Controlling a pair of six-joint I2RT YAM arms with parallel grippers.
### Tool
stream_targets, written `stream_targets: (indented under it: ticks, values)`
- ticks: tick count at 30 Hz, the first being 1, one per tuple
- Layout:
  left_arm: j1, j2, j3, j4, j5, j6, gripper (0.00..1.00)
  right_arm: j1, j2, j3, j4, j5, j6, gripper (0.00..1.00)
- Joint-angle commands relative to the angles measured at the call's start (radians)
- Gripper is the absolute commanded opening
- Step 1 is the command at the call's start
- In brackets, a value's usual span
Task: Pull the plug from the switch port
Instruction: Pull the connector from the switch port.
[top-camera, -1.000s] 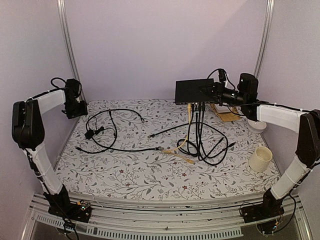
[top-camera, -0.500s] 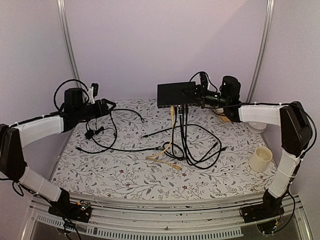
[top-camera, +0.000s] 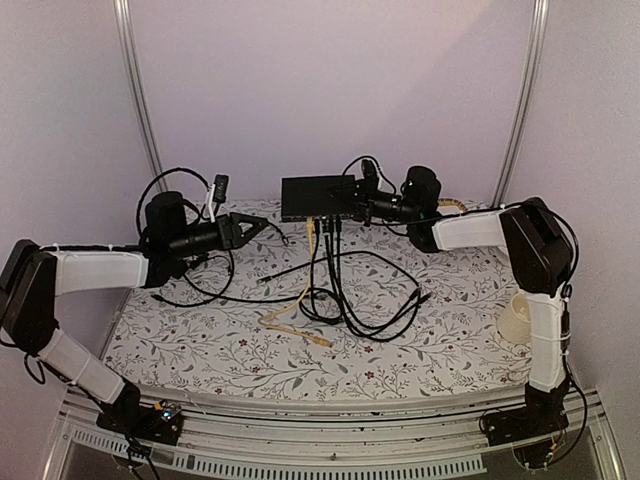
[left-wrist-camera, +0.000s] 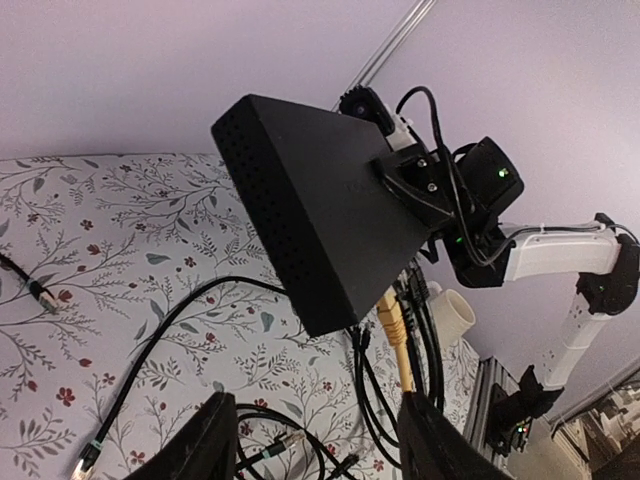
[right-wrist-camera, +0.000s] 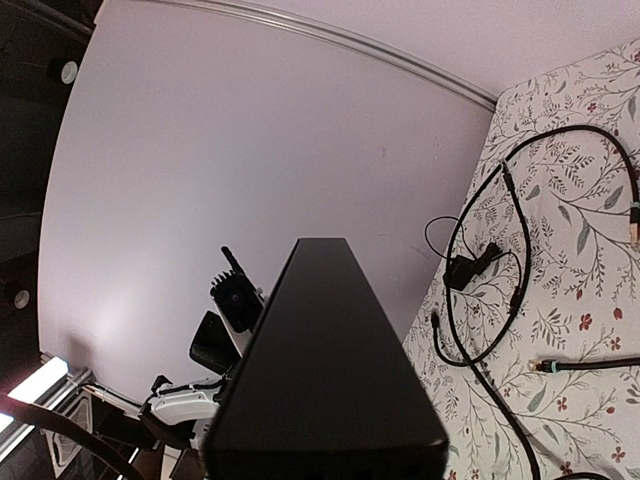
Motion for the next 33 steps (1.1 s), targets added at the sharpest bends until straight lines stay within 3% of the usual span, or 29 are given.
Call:
stream_targets:
  ticks: [1, 11, 23, 33]
  values:
    - [-0.032, 0.045, -0.017, 0.130, 0.077, -0.038, 0.56, 0.024, 0.052, 0.112, 0.146, 0.020, 0.088, 0.02]
    - [-0.070, 0.149, 0.007, 0.210, 0.137, -0.098, 0.54, 0.053, 0.145, 0.214, 0.148, 0.016, 0.119, 0.02]
    - [-0.076, 0.247, 0.033, 0.425, 0.176, -0.242, 0.50, 0.063, 0.169, 0.229, 0.146, 0.004, 0.119, 0.02]
    - [-0.082, 0.315, 0.077, 0.503, 0.158, -0.295, 0.47, 0.067, 0.179, 0.237, 0.148, -0.008, 0.126, 0.02]
